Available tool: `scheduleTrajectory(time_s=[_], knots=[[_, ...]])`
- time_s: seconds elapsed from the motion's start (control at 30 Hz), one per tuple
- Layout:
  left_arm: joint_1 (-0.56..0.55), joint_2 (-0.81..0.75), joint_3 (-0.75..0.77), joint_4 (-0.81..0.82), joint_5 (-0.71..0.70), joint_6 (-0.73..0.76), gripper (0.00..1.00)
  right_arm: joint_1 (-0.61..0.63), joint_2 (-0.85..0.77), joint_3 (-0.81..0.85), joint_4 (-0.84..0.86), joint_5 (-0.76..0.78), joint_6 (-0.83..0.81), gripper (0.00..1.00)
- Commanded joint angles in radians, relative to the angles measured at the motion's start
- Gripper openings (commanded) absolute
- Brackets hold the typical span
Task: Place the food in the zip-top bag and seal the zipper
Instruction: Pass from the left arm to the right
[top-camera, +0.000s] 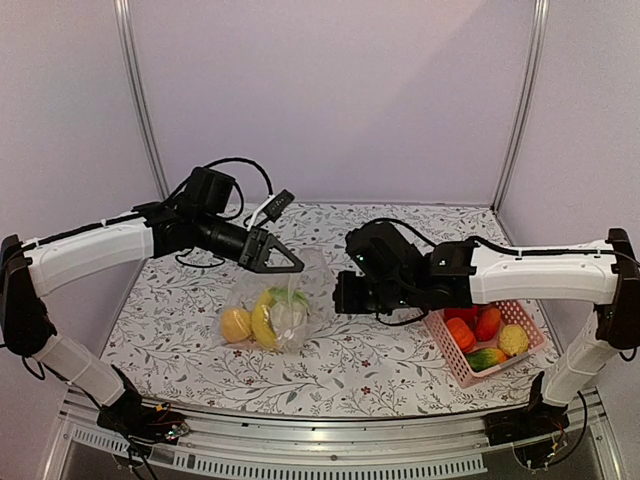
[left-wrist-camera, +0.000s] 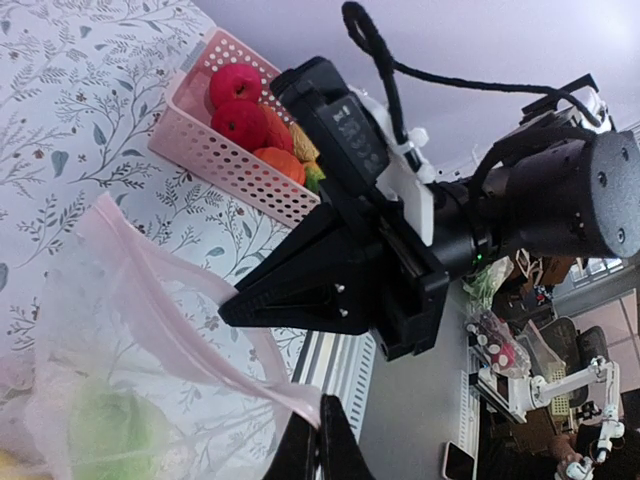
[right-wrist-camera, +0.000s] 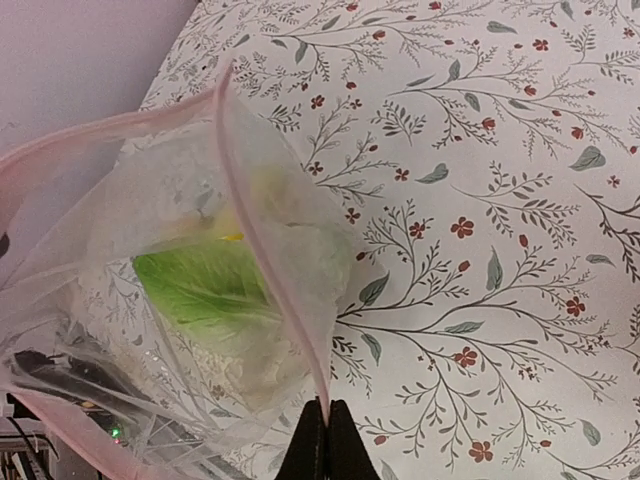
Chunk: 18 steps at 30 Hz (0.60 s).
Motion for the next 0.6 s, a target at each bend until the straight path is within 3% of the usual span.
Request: scheduleTrajectory(time_s=[0.0, 0.27, 0.37, 0.43, 0.5, 0.57], knots=[[0.064, -0.039, 0.018, -0.015, -0.005, 0.032, 0.00, 0.003, -0.119, 0.050, 0.106, -0.055, -0.079, 0.00], [0.127, -0.090, 0.014, -0.001, 0.058, 0.044, 0.00, 0.014, -0.196, 0.063, 0.155, -0.047, -0.157, 0.00], [0.120, -0.092, 0.009, 0.003, 0.040, 0.048, 0.08, 0.014, -0.179, 0.046, 0.163, -0.045, -0.140, 0.00], [0.114, -0.100, 0.006, 0.002, 0.017, 0.054, 0.27, 0.014, -0.173, 0.029, 0.173, -0.031, -0.123, 0.00], [0.101, -0.122, 0.004, -0.014, -0.033, 0.077, 0.56, 0.013, -0.175, 0.008, 0.189, -0.006, -0.090, 0.00], [0.082, -0.160, 0.001, -0.039, -0.107, 0.117, 0.75, 0.015, -0.181, -0.006, 0.202, 0.020, -0.064, 0.00]])
